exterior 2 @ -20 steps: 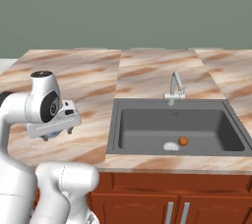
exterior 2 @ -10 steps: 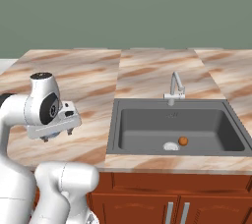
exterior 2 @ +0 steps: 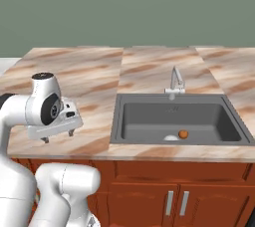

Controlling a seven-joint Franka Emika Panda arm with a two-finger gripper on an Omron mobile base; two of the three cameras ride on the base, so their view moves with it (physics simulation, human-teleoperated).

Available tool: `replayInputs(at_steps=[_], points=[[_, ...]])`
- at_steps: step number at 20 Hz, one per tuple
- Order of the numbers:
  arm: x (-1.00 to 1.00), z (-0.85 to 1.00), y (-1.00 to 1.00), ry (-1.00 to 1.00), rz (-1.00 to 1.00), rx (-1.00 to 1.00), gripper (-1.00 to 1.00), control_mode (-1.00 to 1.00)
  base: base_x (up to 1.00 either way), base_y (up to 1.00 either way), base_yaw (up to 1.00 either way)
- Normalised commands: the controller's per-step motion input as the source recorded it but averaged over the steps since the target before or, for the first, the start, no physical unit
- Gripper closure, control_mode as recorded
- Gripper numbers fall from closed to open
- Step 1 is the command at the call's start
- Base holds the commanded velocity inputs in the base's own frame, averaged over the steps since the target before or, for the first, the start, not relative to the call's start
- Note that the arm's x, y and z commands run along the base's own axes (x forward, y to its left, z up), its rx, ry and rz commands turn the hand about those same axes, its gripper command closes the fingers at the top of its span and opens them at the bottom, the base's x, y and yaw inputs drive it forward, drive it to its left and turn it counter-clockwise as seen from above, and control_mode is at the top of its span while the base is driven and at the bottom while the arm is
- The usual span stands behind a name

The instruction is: Pick the potatos from the cabinet and place them in one bowl. Pick the tangerine from the sink and place it in the other bowl.

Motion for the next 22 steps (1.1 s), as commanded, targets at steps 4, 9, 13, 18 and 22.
replayInputs(at_steps=[4, 9, 13, 18, 22], points=[[0.0, 0.0, 0.0, 0.0, 0.0, 0.0, -1.0, 1.0, -0.21, -0.49, 0.08], [0.0, 0.0, 0.0, 0.0, 0.0, 0.0, -1.0, 1.0, 0.14, -1.0, 0.21], [0.0, 0.0, 0.0, 0.0, 0.0, 0.0, -1.0, 1.0, -0.3, -1.0, 0.12], [0.0, 0.0, 0.0, 0.0, 0.0, 0.0, -1.0, 1.0, -0.18, -1.0, 0.02], [0.0, 0.0, 0.0, 0.0, 0.0, 0.0, -1.0, 1.0, -0.08, -1.0, 0.0]])
